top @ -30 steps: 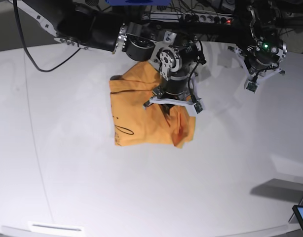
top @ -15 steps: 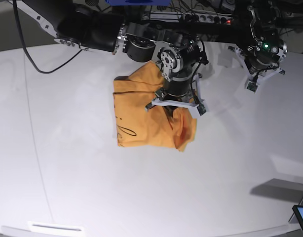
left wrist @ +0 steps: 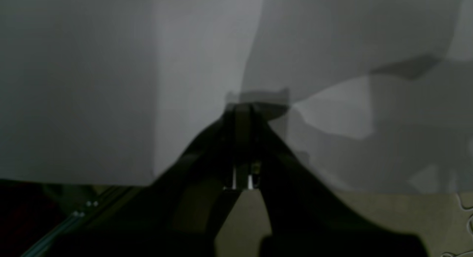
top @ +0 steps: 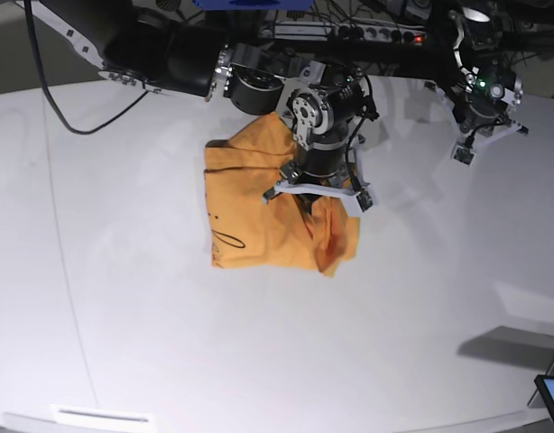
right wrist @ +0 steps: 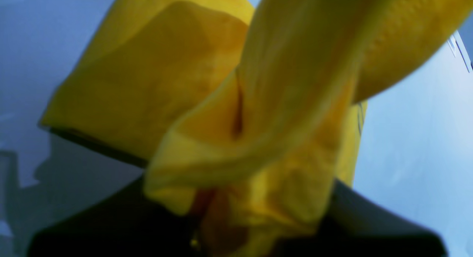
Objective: Fold the T-shirt properly
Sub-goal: 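Lay the folded end down and open the right gripper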
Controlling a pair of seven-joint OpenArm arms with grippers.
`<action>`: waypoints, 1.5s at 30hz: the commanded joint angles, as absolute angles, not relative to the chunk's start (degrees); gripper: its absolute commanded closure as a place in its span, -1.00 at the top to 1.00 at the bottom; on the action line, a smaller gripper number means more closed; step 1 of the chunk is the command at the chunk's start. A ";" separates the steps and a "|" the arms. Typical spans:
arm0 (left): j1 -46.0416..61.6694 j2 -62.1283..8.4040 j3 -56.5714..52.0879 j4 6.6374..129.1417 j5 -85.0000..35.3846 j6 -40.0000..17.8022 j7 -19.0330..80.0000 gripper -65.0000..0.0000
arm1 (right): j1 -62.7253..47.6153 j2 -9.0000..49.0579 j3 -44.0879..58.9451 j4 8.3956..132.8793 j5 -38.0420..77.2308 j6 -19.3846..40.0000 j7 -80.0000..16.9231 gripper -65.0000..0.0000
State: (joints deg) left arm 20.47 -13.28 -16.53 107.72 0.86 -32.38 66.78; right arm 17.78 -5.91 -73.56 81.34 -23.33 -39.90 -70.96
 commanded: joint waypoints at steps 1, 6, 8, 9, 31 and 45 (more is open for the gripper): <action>20.26 -13.85 -16.84 108.44 1.10 -32.04 66.42 -1.00 | 19.03 -6.99 -73.19 82.07 -24.92 -40.00 -69.49 -0.68; 20.26 -13.76 -16.75 108.44 0.92 -32.04 66.42 -1.00 | 19.91 -6.81 -73.19 82.07 -24.92 -40.00 -69.32 -0.63; 20.26 -13.76 -16.75 108.44 0.92 -32.04 66.42 -1.00 | 20.44 -6.81 -73.19 82.07 -24.92 -40.00 -69.23 -0.63; 20.18 -13.76 -16.75 108.44 0.92 -32.04 66.42 -1.00 | 20.70 -6.81 -73.19 82.07 -24.92 -40.00 -69.23 -0.62; 20.09 -13.76 -16.75 108.35 0.84 -32.04 66.33 -1.00 | 20.00 -6.64 -78.99 81.27 -32.22 -40.00 -67.65 -0.63; 20.00 -13.76 -16.84 105.98 0.84 -32.04 66.24 -1.00 | 20.35 -6.81 -78.64 81.63 -32.13 -40.00 -67.47 -0.62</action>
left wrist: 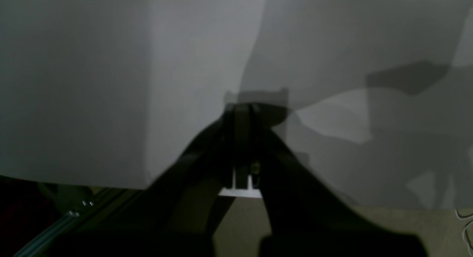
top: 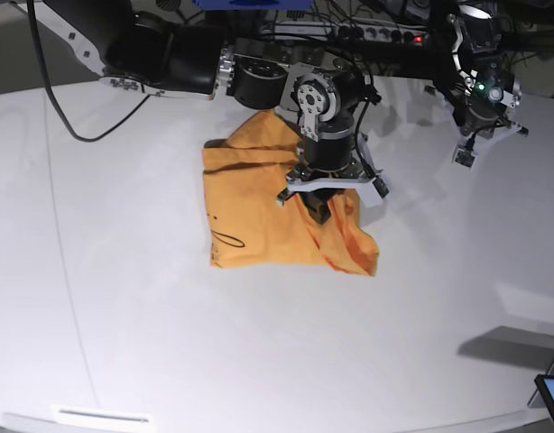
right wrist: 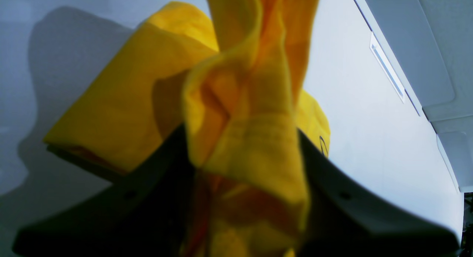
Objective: Fold the T-shirt properly
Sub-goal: 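Lay the folded end down and open the right gripper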
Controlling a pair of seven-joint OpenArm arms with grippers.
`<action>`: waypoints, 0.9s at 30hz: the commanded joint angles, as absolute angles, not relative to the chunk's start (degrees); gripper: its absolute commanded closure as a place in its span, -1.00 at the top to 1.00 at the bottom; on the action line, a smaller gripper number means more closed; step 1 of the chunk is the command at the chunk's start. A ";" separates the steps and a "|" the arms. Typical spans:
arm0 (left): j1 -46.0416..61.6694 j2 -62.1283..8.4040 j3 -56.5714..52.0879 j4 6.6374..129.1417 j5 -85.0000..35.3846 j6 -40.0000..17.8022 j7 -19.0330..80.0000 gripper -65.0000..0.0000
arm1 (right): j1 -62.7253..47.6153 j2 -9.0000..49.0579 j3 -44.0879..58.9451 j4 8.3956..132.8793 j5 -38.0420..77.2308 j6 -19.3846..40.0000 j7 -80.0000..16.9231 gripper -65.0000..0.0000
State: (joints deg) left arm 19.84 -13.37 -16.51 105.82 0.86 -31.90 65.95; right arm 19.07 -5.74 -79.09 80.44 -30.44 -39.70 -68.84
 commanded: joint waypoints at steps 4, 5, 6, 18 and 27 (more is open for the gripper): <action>20.00 -13.76 -16.84 105.98 0.84 -32.04 66.15 -1.00 | 20.35 -6.81 -78.64 81.63 -32.48 -40.00 -67.47 -0.62; 20.00 -13.76 -16.84 105.98 0.84 -32.04 66.15 -1.00 | 20.35 -6.81 -78.64 81.63 -32.48 -40.00 -67.47 -0.62; 20.00 -13.76 -16.84 105.98 0.84 -32.04 66.15 -1.00 | 20.44 -6.81 -78.64 81.63 -32.31 -40.00 -67.47 -0.61; 19.91 -13.76 -16.84 105.98 0.84 -32.04 66.15 -1.00 | 20.79 -6.90 -78.20 81.45 -30.02 -40.00 -65.63 1.00; 19.91 -13.76 -16.84 105.98 0.84 -32.04 66.15 -1.00 | 18.95 -6.99 -79.60 91.82 -25.98 -40.00 -65.98 1.00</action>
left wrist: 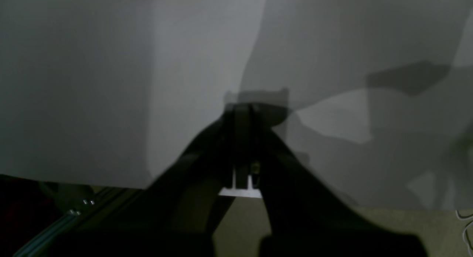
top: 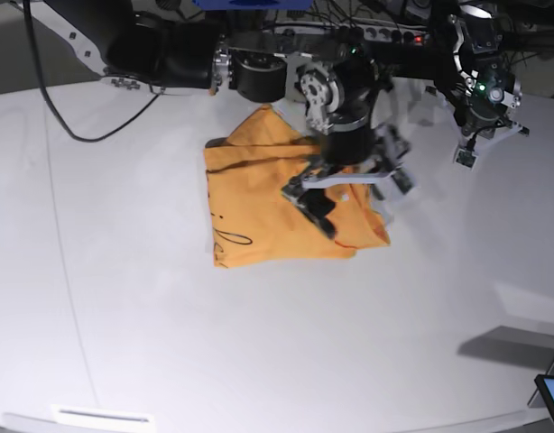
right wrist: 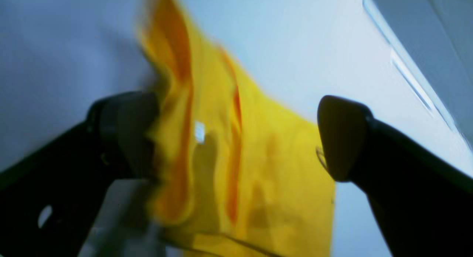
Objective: Fold the T-shirt properly
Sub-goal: 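Lay the folded end down and open the right gripper, then press both grippers down on the folded shirt to flatten it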
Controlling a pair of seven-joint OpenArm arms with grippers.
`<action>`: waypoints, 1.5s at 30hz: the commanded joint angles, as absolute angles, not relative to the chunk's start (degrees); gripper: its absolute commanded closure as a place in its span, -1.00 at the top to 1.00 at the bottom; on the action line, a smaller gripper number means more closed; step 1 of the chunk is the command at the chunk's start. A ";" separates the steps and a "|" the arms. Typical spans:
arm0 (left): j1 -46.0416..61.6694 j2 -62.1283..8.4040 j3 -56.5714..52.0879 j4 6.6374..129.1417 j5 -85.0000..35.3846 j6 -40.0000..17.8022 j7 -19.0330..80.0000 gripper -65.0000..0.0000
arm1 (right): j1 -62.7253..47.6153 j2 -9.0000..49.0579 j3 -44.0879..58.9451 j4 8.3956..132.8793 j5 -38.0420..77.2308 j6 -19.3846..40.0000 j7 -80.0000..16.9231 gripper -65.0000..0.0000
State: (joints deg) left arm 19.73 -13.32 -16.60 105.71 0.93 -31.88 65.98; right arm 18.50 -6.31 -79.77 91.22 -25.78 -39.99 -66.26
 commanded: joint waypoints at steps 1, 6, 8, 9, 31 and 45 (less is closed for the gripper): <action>19.91 -13.76 -16.84 105.98 0.84 -32.04 66.15 -1.00 | 18.68 -6.99 -79.78 92.79 -24.75 -40.00 -65.98 1.00; 19.91 -13.76 -16.84 105.98 0.84 -32.04 66.15 -1.00 | 17.98 -6.99 -81.19 98.51 -23.25 -40.00 -63.43 1.00; 19.91 -13.76 -16.84 105.98 0.84 -32.04 66.15 -1.00 | 17.27 -7.08 -81.01 100.53 -23.25 -40.00 -62.29 1.00; 19.91 -13.76 -16.84 105.98 0.84 -32.04 66.15 -1.00 | 17.27 -7.08 -80.75 101.05 -23.25 -40.00 -62.20 1.00; 19.91 -12.18 -17.01 107.47 0.75 -32.13 65.71 -1.00 | 13.05 -6.55 -67.12 106.77 -23.25 -40.00 -62.55 -1.00; 18.77 -9.01 -6.02 116.35 0.84 -32.13 41.98 -1.00 | 8.40 -6.20 -48.31 106.86 -23.34 -40.00 -62.64 -1.00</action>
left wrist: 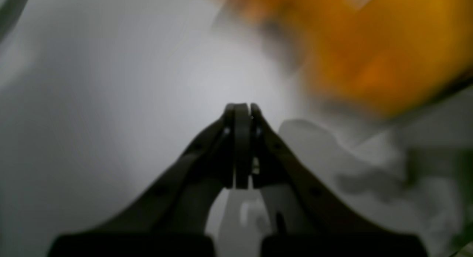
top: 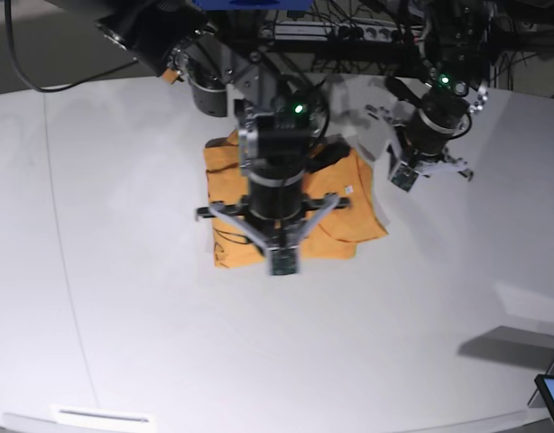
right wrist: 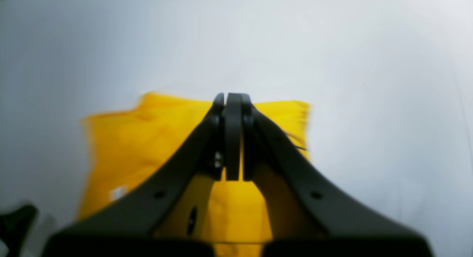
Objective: Fold the T-shirt properly
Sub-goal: 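Press both grippers down on the folded shirt to flatten it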
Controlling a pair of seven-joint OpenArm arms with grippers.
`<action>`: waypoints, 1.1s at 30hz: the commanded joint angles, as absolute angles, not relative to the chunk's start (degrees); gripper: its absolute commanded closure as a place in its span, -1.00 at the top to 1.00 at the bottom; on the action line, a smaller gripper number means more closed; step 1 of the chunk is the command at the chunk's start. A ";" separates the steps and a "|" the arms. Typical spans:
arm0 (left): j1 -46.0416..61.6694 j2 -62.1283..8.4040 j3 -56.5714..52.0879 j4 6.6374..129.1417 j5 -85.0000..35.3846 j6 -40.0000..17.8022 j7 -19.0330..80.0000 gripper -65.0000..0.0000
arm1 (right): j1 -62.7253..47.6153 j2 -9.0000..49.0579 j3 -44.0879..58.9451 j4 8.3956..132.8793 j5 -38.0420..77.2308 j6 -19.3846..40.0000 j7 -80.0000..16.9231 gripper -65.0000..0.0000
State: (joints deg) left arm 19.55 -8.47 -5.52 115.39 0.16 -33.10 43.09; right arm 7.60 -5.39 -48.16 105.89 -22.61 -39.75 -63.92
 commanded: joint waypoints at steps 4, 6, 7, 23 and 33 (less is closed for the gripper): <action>15.52 -6.37 -5.67 116.26 1.45 -31.96 31.60 -1.00 | 6.37 -6.11 -44.18 106.86 -23.25 -40.00 -62.55 -1.00; 13.76 -5.49 -5.67 116.26 1.54 -31.96 26.68 -1.00 | 5.41 -6.11 -42.77 106.86 -23.25 -37.32 -62.55 -1.00; 12.70 -5.23 -5.67 116.26 1.63 -31.96 24.66 -1.00 | 4.88 -6.11 -41.80 106.86 -23.25 -35.47 -62.55 -1.00; 2.42 -5.32 -1.54 99.56 5.93 -31.87 21.93 -1.00 | 4.09 -6.29 -40.04 100.26 -23.16 -26.95 -65.45 -1.00; 0.40 -4.97 4.97 94.11 5.93 -28.26 16.40 -1.00 | 4.00 -6.29 -40.04 99.03 -23.16 -26.95 -65.89 -1.00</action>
